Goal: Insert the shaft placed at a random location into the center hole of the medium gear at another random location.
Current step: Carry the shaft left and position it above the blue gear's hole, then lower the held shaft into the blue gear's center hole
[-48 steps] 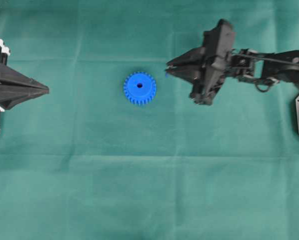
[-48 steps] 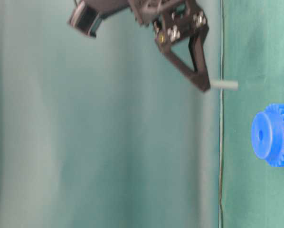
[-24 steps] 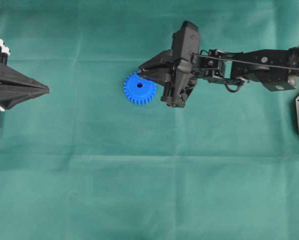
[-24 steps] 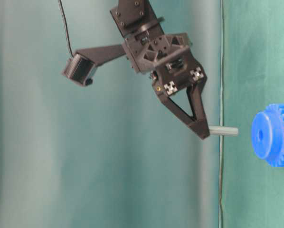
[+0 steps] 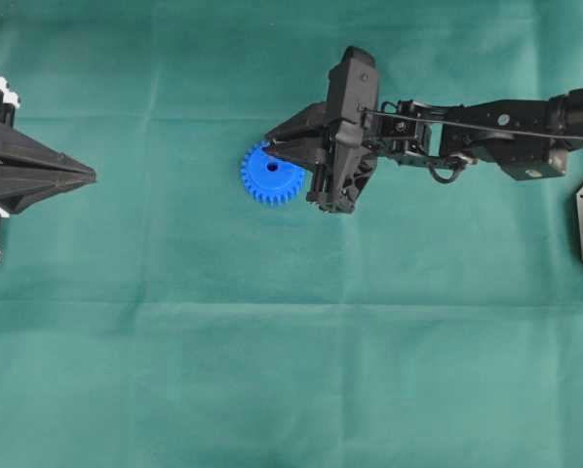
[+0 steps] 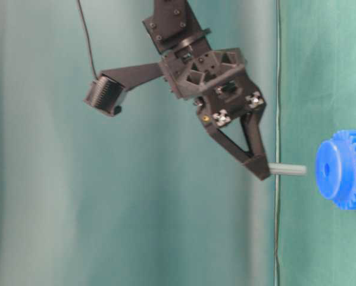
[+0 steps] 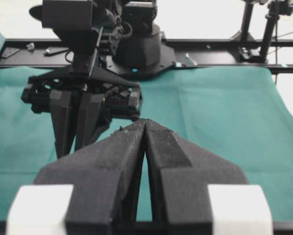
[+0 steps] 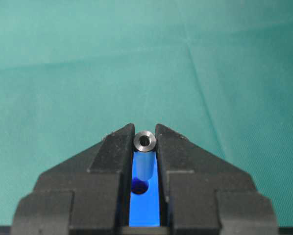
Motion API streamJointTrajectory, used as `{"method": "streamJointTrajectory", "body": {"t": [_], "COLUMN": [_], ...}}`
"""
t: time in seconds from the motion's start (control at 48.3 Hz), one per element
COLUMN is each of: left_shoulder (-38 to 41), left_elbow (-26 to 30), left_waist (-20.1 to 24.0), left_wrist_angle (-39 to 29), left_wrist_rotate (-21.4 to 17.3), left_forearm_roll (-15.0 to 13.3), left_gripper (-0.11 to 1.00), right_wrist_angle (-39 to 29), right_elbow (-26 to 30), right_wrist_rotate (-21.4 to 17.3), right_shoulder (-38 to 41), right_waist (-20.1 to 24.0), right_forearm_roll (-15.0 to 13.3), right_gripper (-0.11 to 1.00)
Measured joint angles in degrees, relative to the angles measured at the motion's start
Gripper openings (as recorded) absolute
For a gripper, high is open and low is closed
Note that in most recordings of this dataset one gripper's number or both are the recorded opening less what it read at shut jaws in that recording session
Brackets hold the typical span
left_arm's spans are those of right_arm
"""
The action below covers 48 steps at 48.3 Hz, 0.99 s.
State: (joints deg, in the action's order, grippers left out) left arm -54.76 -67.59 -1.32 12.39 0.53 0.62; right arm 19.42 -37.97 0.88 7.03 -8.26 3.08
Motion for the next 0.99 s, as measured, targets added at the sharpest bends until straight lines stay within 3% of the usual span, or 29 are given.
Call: {"method": "streamJointTrajectory", "body": {"t": [0.994], "left_shoulder": [0.00], "left_elbow": [0.00], "left_waist": [0.00], "left_wrist_angle": [-0.35], "left_wrist_rotate": [0.00], "left_forearm_roll": [0.00], "left_gripper": [0.00], "right_wrist_angle": [0.00], "right_elbow": [0.79], "right_wrist_rotate": [0.00], "right_shoulder": [2.99], "right_waist": [0.09], "right_forearm_roll": [0.09], "right_gripper": [0.13]}}
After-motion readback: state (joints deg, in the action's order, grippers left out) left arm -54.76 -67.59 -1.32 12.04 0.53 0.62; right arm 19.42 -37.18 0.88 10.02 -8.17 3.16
